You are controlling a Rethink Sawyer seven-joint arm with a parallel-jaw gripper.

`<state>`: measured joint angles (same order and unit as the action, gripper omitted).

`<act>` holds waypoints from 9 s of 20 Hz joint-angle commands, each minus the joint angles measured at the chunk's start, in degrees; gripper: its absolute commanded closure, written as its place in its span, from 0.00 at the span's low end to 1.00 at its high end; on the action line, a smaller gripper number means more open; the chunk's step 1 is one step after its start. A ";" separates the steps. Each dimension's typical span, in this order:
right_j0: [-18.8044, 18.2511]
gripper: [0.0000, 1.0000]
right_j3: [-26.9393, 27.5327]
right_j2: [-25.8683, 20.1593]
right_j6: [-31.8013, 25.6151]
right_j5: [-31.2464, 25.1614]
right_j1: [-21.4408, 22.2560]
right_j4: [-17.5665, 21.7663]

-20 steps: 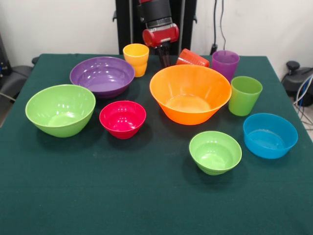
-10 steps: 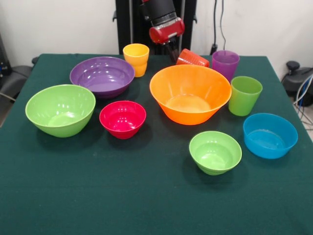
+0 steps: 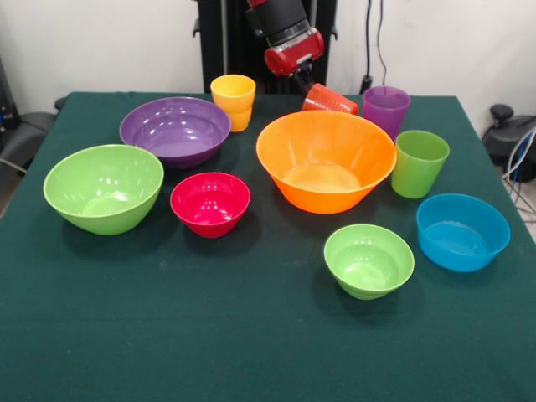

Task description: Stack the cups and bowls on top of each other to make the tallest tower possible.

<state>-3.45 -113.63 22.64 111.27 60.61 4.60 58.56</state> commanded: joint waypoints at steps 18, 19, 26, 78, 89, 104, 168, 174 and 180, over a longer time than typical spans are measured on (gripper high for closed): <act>0.20 1.00 5.09 -5.47 -4.20 9.84 -1.27 -5.44; 0.23 1.00 5.33 -5.51 -4.29 10.21 -1.40 -4.89; 1.19 1.00 5.39 -6.63 0.10 10.41 0.69 2.08; 16.65 1.00 7.78 -2.18 2.74 -21.20 5.16 -6.30; 14.11 1.00 7.69 -1.12 3.41 -23.48 6.32 -8.21; 7.02 1.00 0.55 -4.62 7.15 -3.43 13.60 -14.43; 15.24 1.00 4.92 3.65 -0.43 -7.83 7.66 -35.10; 16.58 1.00 5.35 4.49 -0.10 -8.50 7.15 -36.87; 17.37 1.00 5.24 4.72 1.09 -9.99 8.79 -36.32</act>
<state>12.84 -114.51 30.97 111.27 52.51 14.59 25.33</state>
